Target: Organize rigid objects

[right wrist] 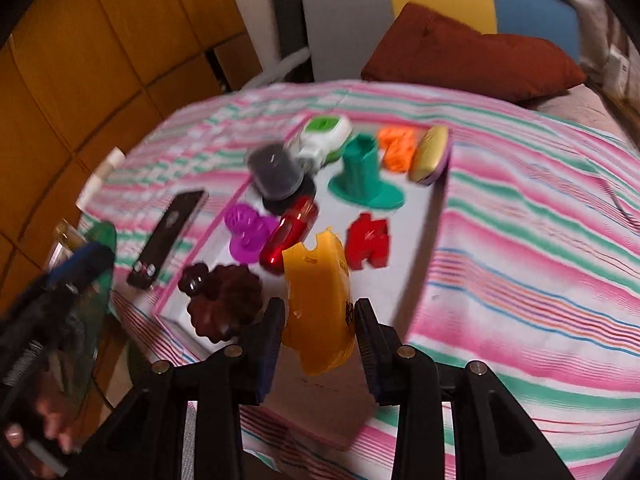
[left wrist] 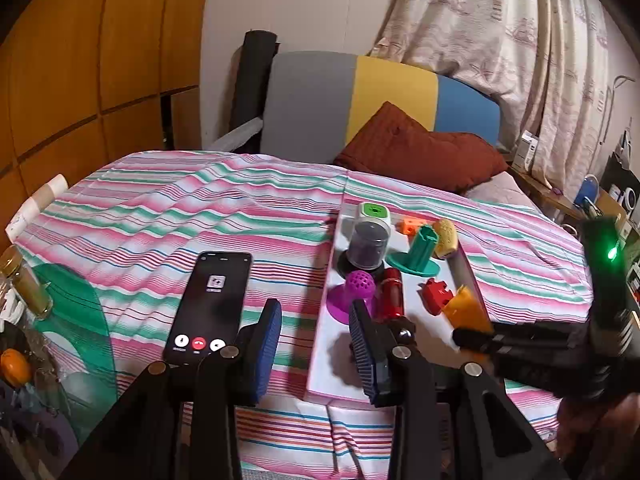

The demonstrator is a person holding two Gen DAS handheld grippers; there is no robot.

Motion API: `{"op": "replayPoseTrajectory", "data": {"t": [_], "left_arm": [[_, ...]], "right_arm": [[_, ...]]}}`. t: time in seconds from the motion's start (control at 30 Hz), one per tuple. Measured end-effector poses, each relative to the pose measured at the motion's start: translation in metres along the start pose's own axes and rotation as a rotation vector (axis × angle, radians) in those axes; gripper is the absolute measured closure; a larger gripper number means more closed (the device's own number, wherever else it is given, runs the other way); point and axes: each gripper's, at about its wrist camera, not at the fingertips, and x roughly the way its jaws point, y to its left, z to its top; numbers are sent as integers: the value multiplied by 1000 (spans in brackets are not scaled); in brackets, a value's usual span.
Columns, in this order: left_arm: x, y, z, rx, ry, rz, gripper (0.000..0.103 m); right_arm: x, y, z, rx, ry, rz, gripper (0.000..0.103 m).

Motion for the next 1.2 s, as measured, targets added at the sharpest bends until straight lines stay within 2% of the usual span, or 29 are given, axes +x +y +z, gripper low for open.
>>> {"op": "replayPoseTrajectory", "data": {"t": [0.17,0.33,0.53,0.57,0.63,0.77,0.93,1.0,1.03,1.2], "left_arm": [[2,5,1,-15,32,41,68],[5,9,3,-45,63,124,68],[5,9,3,-63,76,111,68],[5,9,4,-68,81,113,68],[6,8,4,-75,90,124,68],[7,6,5,-76,110,151,68],[6,0,7,-70,140,157,68],[5,-2,9,-61,158,164,68],[5,-3,10,-62,169,168,68],[1,-2,11,-76,173,165,68]], "right_arm": [[17,2,-3,19,33,-30,67],[29,5,-4,28,63,-49,67],[26,7,-8,28,66,-55,65],[23,7,-9,35,68,-54,59],[14,6,-12,47,52,-63,39],[-11,7,-14,54,-1,-93,35],[-35,17,-8,49,-58,-129,15],[-44,22,-5,40,-79,-146,3],[-48,24,-3,39,-91,-158,0],[-57,32,4,52,-116,-191,0]]}}
